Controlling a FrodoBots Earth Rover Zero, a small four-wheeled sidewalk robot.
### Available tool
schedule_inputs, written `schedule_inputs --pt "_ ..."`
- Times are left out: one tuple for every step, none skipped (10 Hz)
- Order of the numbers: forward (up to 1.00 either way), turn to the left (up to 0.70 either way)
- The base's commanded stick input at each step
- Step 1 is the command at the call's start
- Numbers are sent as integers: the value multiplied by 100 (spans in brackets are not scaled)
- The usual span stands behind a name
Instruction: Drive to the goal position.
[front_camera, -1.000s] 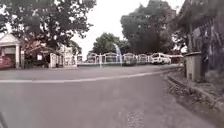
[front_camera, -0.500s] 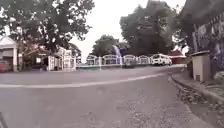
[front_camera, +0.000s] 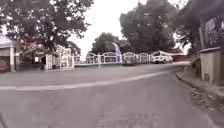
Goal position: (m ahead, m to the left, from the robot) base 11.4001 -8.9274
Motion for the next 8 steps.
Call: schedule_inputs --pt "70 -34" --pt "70 -35" --pt "70 -26" --pt "70 -6" --pt "70 0" --pt "70 0" --pt "70 0" --pt "70 0"
